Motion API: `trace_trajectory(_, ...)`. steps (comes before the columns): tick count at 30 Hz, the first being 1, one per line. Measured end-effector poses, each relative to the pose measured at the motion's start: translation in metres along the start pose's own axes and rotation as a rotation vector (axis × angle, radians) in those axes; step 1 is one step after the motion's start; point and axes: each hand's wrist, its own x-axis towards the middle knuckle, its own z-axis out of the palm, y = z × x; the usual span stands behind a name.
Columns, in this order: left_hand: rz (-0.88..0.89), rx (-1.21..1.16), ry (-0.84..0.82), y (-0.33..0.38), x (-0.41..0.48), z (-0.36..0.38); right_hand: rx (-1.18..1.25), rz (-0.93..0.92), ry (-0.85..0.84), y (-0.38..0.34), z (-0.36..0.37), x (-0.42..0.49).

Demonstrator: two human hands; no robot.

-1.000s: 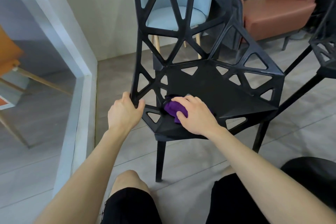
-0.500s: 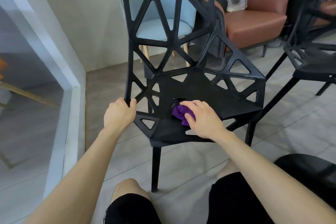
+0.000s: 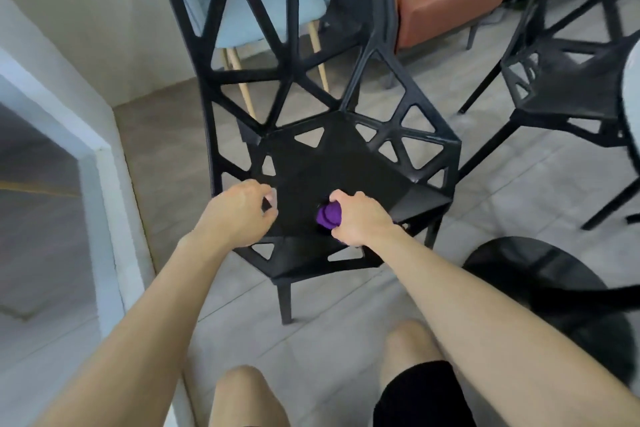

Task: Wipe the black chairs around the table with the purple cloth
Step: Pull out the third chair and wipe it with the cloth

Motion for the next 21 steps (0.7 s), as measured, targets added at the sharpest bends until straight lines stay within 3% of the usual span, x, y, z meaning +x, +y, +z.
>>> trace_trajectory(2, 0.001, 0.059, -0.149, 0.011, -0.005, -0.027, 0.078, 0.067, -0.038, -0.003, -0.027, -0.023)
trace_trajectory(10, 0.094, 0.031, -0.467, 0.058, -0.021, -0.171, 0.223, 0.273, -0.037, -0.003, -0.161, -0.125)
trace_trajectory(15, 0.151, 0.085, -0.505, 0.077, -0.021, -0.254, 0.331, 0.380, -0.044, -0.009, -0.224, -0.170)
trace_trajectory(21, 0.229, 0.167, -0.494, 0.069, 0.036, -0.310, 0.390, 0.445, 0.034, -0.027, -0.269, -0.157)
